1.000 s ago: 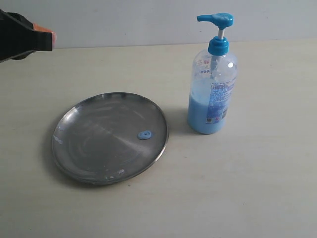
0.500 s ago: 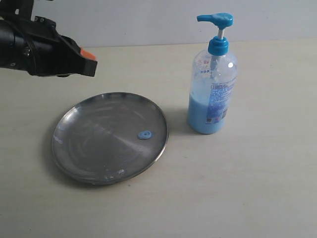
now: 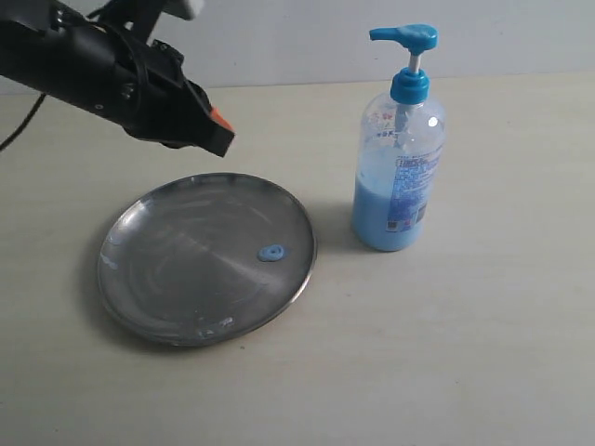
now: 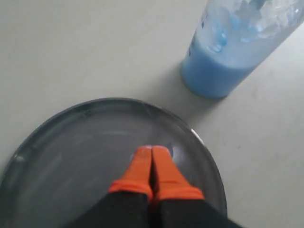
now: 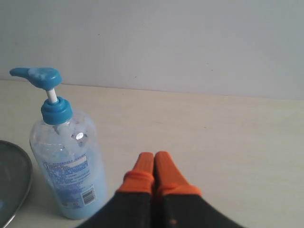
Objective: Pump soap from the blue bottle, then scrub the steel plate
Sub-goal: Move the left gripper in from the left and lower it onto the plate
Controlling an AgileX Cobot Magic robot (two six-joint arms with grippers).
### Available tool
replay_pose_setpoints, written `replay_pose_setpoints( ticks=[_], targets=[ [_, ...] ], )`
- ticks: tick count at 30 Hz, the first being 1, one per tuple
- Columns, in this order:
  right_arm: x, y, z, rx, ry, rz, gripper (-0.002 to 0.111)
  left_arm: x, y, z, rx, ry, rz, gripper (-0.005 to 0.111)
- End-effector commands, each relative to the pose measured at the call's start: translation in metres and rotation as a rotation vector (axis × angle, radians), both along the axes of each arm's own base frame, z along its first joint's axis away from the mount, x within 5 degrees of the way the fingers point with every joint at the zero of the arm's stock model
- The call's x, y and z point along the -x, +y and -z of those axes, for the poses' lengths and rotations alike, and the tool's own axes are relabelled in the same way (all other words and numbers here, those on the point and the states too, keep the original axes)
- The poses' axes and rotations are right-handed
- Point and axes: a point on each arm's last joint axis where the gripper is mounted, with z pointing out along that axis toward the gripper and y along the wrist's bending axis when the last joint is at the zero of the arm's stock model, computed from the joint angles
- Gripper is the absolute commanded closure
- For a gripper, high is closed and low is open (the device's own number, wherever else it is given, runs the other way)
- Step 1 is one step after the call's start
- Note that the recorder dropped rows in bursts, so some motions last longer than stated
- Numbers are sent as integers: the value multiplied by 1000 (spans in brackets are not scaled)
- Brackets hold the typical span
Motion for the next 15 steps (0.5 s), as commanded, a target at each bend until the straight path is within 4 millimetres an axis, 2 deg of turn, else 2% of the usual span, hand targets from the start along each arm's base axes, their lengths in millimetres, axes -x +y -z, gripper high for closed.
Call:
replay_pose_setpoints(
  ticks=[1,8,15],
  targets=[
    [1,0,1,-5,14,1,108,-4,-16,16,-43,31,55,107],
    [1,0,1,-5,14,1,108,-11,-40,44,-94,98,119,107],
    [1,0,1,-5,12,1,108,-33,-55,64,-123,158,134,107]
  ],
)
